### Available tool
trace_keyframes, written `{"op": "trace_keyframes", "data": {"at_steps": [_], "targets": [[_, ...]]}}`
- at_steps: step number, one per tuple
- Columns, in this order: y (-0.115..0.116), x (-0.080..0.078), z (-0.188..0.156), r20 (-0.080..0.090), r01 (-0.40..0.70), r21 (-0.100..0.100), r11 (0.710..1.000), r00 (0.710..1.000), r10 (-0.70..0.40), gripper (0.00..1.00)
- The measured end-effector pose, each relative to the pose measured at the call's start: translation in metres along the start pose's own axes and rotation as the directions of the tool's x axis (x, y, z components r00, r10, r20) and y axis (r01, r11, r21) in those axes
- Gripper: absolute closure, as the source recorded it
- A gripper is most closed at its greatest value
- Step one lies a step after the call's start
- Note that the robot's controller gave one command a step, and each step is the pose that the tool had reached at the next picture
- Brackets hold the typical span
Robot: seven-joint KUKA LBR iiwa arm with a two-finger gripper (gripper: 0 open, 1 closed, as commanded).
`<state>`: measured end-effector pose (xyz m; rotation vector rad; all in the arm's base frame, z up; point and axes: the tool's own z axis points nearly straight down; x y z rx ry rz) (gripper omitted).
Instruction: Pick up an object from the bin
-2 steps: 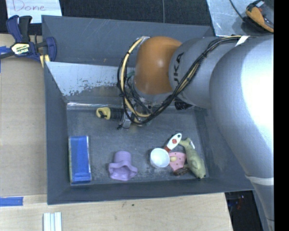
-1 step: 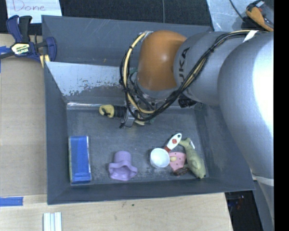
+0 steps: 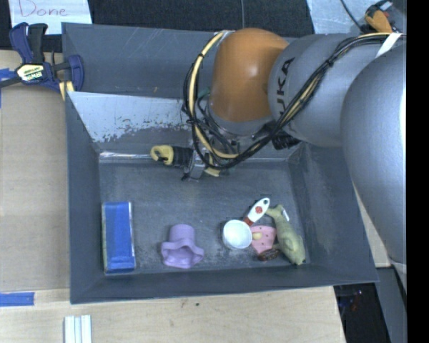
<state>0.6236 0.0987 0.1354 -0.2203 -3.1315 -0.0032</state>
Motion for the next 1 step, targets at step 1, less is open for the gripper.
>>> {"op": "trace_keyframes", "data": {"at_steps": [1], "targets": [[0.0002,-0.0015,-0.0326,0.007,0.000,-0.002,1.000,1.000,0.000,1.00]]}}
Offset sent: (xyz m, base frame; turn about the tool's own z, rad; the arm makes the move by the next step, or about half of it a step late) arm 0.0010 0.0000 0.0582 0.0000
